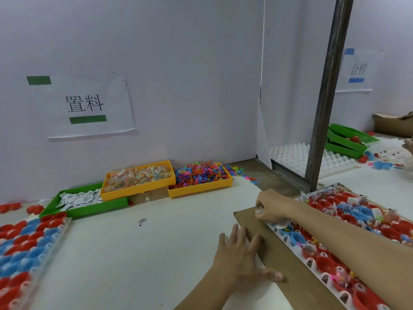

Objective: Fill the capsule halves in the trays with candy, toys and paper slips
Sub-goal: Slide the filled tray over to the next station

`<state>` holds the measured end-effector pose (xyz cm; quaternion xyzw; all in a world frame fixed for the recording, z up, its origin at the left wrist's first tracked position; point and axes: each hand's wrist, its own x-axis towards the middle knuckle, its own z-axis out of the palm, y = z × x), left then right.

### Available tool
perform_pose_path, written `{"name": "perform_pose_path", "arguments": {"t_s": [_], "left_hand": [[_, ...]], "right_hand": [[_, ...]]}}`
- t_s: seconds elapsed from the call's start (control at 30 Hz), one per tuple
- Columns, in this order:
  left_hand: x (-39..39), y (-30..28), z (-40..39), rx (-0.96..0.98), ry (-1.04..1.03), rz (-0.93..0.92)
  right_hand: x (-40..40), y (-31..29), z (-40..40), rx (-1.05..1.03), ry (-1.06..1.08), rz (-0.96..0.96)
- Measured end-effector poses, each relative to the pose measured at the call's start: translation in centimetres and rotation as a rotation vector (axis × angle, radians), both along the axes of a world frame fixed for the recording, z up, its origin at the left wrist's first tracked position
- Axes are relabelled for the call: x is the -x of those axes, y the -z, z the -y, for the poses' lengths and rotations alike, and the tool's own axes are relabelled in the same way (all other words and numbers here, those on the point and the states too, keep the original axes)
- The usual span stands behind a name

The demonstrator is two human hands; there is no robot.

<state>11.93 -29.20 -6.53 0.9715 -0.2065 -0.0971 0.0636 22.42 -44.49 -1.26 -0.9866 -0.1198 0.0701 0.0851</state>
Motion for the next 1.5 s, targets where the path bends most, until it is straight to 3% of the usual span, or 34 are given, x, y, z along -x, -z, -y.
{"name": "perform_pose_path", "arguments": {"t_s": [0.4,0.57,0.67,0.9,1.23,1.4,1.5], "left_hand": [[0.5,0.0,-1.7,0.031,-0.039,0.005],[0.9,0.6,-9.3,0.077,-0.255,0.179],[1.5,1.0,-14.9,0.084,-0.414,0.265],[3.3,1.1,-24.0,0.066,-0.679,0.330],[4.9,-1.0,-29.1,0.189,-0.838,0.494],[4.3,-4.7,-31.8,0.113,-0.893,0.605],[4.3,-6.2,-34.3,-0.036,-0.962,0.563]], "right_hand": [[0.5,-0.3,-0.4,0.140,-0.040,0.046],[1.7,-0.7,-3.3,0.203,-0.164,0.156],[2.9,0.1,-6.9,0.163,-0.221,0.069],[4.1,3.6,-9.5,0.369,-0.129,0.138],[2.4,3.7,-10.0,0.222,-0.078,0.199],[2.4,3.8,-15.6,-0.133,-0.199,0.281],[2.9,4.8,-19.8,-0.417,-0.247,0.335]]}}
